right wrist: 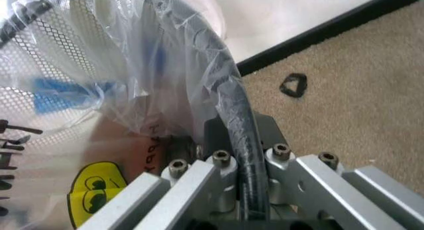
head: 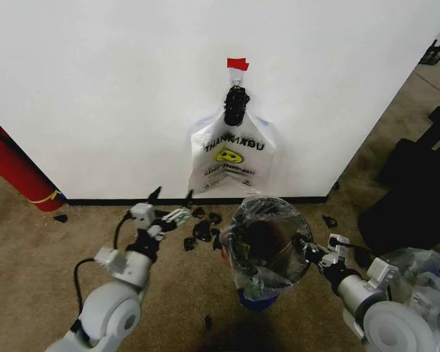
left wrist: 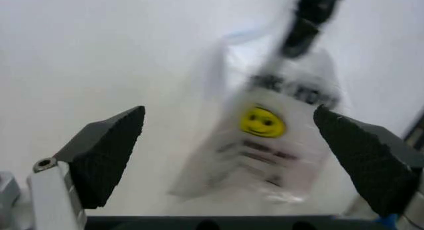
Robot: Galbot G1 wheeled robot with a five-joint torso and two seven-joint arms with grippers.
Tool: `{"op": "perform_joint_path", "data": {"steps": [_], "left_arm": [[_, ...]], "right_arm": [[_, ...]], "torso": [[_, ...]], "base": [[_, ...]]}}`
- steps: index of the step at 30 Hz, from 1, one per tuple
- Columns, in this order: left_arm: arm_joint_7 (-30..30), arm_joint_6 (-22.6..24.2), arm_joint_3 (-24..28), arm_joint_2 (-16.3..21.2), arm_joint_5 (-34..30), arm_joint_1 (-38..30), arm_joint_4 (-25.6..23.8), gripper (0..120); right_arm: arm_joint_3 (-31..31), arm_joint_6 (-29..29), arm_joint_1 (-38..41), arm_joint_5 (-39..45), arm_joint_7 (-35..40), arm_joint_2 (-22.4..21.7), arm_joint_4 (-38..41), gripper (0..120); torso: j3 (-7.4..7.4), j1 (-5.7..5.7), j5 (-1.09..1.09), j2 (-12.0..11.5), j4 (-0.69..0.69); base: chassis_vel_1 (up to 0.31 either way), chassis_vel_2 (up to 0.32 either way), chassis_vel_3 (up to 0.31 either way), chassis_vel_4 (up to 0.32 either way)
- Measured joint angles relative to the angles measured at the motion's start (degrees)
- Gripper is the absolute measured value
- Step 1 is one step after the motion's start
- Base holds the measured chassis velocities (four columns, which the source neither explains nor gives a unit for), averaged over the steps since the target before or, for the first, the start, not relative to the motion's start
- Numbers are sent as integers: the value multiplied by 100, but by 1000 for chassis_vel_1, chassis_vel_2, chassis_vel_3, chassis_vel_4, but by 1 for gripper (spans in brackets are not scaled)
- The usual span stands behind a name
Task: Pick up the garbage bag from the wall and place it over the trash bin.
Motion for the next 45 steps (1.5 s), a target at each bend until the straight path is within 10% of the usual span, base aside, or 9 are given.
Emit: {"op": "perform_joint_path", "data": {"steps": [15, 37, 45], "left_arm": [[155, -392, -788, -708, 363, 1134, -91, 100], [164, -568, -855, -1014, 816, 1453, -342, 100], [222, -656, -910, -1031, 755, 1480, -396, 100]], "right_arm": [[-213, -371, 406, 163, 821, 569, -511, 0], [-741, -741, 1391, 156, 73, -87, -1605, 0], [-803, -713, 1440, 128, 17, -76, -1623, 20]], "torso": [[1, 0, 0, 0, 3], [1, 1, 1, 0, 1], [1, 1, 0, 0, 1]], "base": [[0, 0, 0, 0], [0, 0, 0, 0], [0, 0, 0, 0]]}}
